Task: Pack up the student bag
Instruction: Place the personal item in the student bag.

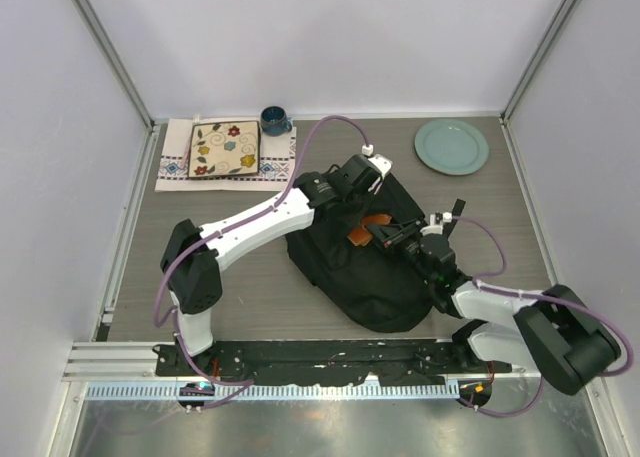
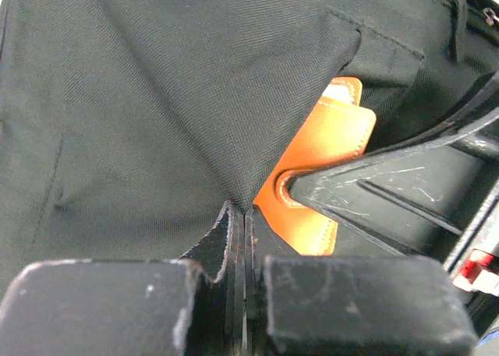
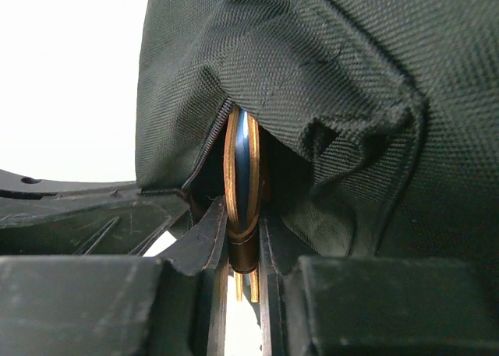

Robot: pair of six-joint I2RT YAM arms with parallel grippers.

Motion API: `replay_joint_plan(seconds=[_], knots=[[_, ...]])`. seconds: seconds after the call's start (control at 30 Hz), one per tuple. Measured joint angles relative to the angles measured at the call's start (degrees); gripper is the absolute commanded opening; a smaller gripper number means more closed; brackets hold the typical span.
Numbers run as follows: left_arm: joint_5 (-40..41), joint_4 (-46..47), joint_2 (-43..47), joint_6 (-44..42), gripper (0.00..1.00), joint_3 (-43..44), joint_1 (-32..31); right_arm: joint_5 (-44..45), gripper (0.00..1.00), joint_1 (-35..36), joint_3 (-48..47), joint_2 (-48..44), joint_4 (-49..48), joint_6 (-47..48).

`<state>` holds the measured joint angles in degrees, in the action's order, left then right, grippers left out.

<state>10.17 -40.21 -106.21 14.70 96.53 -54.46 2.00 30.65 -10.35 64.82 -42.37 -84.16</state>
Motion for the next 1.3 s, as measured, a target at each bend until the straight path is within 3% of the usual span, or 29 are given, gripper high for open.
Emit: replay_joint_plan(seconds=[0.27, 0.37, 0.43, 0.73, 0.9, 1.23, 1.27, 1.3], knots=[[-0.3, -2.6, -0.1, 0.1, 0.0, 2.2, 0.4, -4.2, 0.01, -0.3, -4.6, 16.6, -15.5, 5.6], [0.0, -3.3, -0.4, -0.2, 0.0, 2.9, 0.4, -5.6, 0.05, -0.3, -8.1, 21.3, -18.0, 7.4], [0.1, -3.3, -0.5, -0.2, 0.0, 3.0, 0.9, -6.3, 0.13, -0.3, -9.5, 23.1, -18.4, 8.9], [-0.3, -3.3, -0.6, 0.1, 0.0, 2.7, 2.8, -7.6, 0.52, -0.4, -15.1, 20.6, -1.6, 18.1], [-0.3, -2.4, -0.6, 0.5, 0.0, 1.1, 3.0, -7.7, 0.64, -0.4, -15.1, 14.4, 7.2, 22.3], [-0.5, -1.7, -0.6, 1.4, 0.0, 0.5, 3.5, -6.3, 0.65, -0.4, -12.7, 2.6, 20.6, 25.0], [-0.6, -1.7, -0.6, 1.4, 0.0, 0.5, 3.6, -6.1, 0.62, -0.4, -12.2, 1.3, 21.4, 25.0], [-0.7, -1.7, -0.6, 1.4, 0.0, 0.5, 3.6, -5.9, 0.52, -0.4, -11.8, 0.3, 22.0, 24.9]])
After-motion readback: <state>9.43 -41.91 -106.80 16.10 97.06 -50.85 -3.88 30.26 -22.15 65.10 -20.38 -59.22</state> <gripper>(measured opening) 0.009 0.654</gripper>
